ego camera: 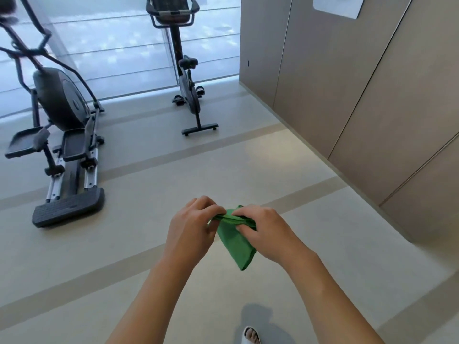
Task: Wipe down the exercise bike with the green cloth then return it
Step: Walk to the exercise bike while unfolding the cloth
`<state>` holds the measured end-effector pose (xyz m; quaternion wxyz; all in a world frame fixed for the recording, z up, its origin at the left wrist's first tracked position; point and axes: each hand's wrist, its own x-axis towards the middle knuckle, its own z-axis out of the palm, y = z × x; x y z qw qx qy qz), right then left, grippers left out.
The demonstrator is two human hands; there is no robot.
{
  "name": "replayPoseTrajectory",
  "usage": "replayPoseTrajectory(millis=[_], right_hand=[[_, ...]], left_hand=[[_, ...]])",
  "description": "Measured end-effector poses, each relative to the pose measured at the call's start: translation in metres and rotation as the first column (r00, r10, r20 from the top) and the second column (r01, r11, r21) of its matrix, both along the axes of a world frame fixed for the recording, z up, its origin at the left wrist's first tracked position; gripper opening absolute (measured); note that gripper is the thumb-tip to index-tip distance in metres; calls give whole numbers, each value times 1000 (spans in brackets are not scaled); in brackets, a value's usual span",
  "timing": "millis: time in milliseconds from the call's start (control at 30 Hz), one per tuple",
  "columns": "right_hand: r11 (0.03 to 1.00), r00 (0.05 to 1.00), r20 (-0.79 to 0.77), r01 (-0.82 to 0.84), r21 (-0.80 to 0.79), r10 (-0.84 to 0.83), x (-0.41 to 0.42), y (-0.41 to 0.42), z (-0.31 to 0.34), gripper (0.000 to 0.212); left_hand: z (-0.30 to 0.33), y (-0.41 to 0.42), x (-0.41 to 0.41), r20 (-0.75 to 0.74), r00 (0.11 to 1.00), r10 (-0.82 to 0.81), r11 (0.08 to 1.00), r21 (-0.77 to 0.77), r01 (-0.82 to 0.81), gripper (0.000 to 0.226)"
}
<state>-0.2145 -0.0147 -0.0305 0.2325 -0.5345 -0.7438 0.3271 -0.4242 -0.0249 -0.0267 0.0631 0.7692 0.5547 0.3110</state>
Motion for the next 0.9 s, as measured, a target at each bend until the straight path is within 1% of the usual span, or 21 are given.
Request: replayPoseTrajectory(millis=[67, 200, 233, 300, 333, 467, 700, 833, 900], right_hand=[[1000, 1000, -1, -3, 15, 3, 8, 23, -1, 29], [1000, 1000, -24, 6, 1, -6, 21, 57, -3, 45], [1000, 999, -52, 11, -2, -11, 23, 65, -3, 45], [1000, 995, -102, 23, 4, -23, 25, 84, -5, 35], [999, 995, -99, 36, 11, -35, 26, 94, -8, 31], [997, 996, -42, 75, 19, -74, 21, 131, -15, 39], [993, 994, -55, 95, 69, -91, -22, 204, -13, 38], [991, 992, -70, 112, 76, -107, -57, 251, 0, 36], [990, 991, -80, 112, 85, -106, -77, 275, 10, 37]], left_hand=[[1, 18, 7, -10, 1000, 20, 1000, 2, -20, 27], [2, 46, 12, -34, 998, 50, 999, -15, -50, 24], [2, 52, 11, -35, 998, 53, 998, -21, -53, 25], [1, 65, 10, -39, 997, 60, 997, -35, -62, 25], [1, 72, 9, -44, 997, 64, 997, -43, -66, 25], [-4, 101, -1, -74, 995, 59, 994, -88, -66, 28], [-16, 167, -43, -39, 997, 70, 982, -172, -76, 34], [-17, 224, -84, -31, 998, 50, 971, -231, -56, 32], [-16, 251, -107, -19, 1000, 15, 963, -268, -20, 30]])
